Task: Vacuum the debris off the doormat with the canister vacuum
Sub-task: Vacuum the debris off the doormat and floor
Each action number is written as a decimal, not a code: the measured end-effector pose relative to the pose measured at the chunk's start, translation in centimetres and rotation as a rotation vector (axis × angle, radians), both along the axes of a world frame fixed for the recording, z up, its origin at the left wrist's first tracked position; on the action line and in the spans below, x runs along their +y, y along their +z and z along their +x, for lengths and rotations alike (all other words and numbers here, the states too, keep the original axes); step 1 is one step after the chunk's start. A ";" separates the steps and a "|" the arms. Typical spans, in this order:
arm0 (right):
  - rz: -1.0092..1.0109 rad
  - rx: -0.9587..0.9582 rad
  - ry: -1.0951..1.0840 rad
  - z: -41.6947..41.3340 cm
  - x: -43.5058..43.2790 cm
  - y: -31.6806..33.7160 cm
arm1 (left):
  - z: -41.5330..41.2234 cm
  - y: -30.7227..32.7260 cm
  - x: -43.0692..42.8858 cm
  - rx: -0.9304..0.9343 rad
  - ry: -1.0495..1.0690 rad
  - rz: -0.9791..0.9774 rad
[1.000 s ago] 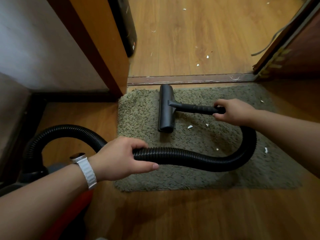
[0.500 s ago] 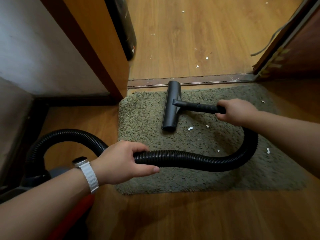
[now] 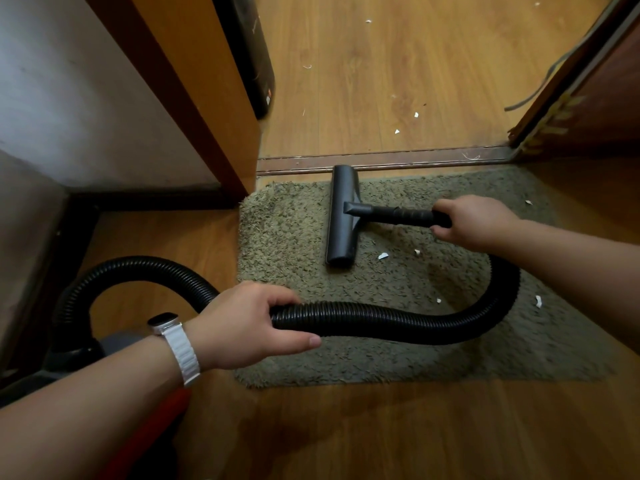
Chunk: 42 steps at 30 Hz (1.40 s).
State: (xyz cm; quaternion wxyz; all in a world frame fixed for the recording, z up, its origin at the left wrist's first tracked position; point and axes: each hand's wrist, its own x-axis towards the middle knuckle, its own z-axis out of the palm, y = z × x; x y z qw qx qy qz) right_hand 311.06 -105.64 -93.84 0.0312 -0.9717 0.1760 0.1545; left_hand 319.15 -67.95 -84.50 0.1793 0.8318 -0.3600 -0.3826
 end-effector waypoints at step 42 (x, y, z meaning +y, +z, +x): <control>-0.040 0.084 -0.017 -10.8 -4.5 2.2 | -2.7 -1.1 -5.4 -0.015 -0.090 0.010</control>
